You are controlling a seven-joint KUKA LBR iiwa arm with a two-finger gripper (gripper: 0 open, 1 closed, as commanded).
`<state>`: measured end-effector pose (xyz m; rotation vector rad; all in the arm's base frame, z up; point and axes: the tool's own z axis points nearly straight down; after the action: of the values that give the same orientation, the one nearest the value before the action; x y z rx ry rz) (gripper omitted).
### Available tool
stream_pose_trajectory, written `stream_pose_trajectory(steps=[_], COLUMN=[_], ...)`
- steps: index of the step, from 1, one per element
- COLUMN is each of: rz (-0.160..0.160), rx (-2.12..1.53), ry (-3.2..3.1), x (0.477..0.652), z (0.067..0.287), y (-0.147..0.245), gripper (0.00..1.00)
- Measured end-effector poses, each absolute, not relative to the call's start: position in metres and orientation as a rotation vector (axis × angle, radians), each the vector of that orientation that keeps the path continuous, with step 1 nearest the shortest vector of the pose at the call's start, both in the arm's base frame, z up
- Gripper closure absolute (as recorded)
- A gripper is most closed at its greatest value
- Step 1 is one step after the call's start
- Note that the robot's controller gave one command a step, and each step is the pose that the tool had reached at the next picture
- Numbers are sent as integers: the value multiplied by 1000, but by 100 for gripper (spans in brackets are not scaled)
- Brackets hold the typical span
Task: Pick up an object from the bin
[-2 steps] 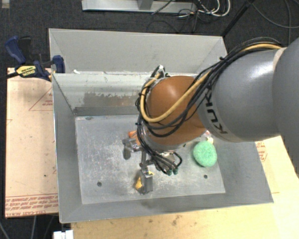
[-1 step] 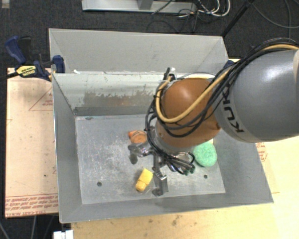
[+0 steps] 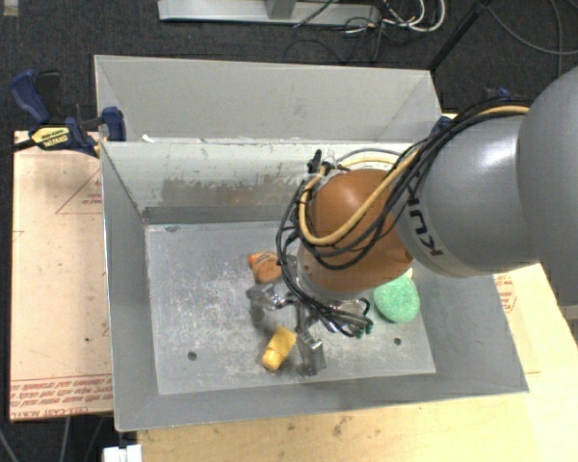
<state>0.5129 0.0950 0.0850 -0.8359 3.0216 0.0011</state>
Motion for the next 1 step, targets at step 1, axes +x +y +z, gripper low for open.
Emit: stream_pose_trajectory(steps=[1], rz=[3], rx=[-1196], ry=[2903], x=[502], z=[70], y=[91], gripper=[100])
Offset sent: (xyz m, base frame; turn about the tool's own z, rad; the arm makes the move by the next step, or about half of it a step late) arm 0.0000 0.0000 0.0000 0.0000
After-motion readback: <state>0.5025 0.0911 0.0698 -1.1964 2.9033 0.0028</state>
